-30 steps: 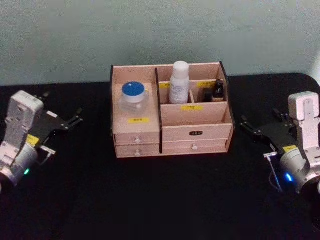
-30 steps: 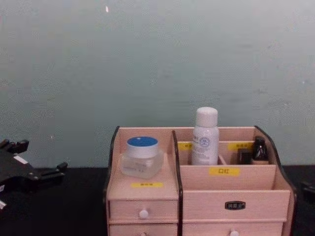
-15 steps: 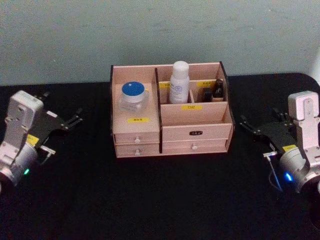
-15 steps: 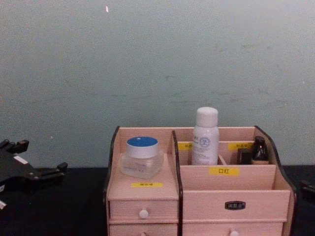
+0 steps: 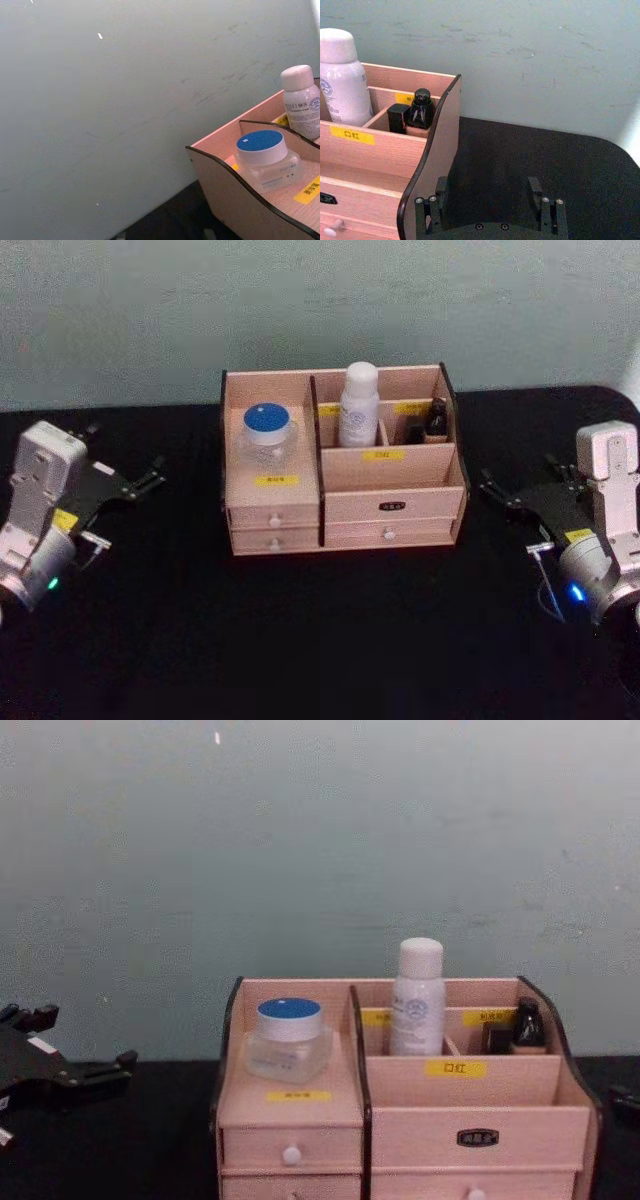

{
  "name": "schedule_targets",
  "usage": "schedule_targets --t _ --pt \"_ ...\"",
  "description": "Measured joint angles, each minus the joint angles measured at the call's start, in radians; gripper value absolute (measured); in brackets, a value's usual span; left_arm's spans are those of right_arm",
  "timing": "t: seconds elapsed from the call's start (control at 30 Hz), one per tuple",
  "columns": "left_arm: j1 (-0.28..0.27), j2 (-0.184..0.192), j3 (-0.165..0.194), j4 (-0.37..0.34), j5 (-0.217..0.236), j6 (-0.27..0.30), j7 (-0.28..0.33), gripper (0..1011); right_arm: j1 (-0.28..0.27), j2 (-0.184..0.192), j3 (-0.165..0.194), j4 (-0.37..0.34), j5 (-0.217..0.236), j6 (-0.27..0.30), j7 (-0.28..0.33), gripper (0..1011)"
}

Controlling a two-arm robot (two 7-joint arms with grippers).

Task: Pick up the facial cleanser and watermelon frost from the table and place them into the tiered storage box.

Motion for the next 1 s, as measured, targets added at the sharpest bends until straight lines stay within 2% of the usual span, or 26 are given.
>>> schedule_targets --t 1.0 --pt "0.000 0.000 0.000 0.000 0.000 0.000 0.000 1001 0.000 0.000 0.000 0.000 0.001 -0.001 0.000 1000"
